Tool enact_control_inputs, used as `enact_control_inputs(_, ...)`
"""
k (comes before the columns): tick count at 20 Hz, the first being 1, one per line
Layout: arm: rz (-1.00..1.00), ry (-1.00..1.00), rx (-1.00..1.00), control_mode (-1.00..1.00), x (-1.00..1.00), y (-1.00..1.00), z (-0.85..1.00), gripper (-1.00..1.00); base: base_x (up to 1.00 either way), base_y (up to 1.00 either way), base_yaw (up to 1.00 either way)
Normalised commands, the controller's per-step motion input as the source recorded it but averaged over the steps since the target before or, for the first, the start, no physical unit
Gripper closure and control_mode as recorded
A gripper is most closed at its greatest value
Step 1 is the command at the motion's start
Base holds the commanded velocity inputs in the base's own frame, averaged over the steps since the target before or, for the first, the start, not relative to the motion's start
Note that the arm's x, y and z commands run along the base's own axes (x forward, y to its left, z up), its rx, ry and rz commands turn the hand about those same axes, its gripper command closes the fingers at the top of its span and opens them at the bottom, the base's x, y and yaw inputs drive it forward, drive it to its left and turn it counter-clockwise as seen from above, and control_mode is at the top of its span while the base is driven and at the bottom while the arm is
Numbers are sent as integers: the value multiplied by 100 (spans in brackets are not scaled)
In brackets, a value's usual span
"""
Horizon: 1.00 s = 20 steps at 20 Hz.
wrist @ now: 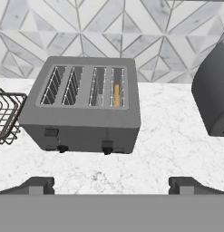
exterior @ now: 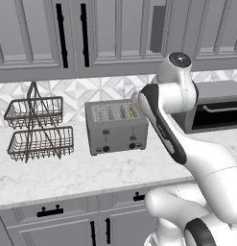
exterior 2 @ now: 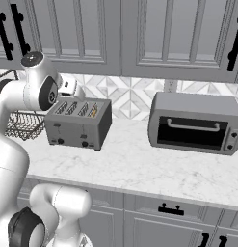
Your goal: Start the toaster. Once the lever pops up, take the bread to the plate on the dining counter.
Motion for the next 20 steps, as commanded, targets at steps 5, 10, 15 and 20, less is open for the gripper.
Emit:
enact_control_inputs(5,0,0,0,-100,0,0,0,-100,0,0,0)
enact_control_inputs(10,0,0,0,-100,0,0,0,-100,0,0,0)
enact_control_inputs(15,0,0,0,-100,0,0,0,-100,0,0,0)
enact_control_inputs(20,0,0,0,-100,0,0,0,-100,0,0,0)
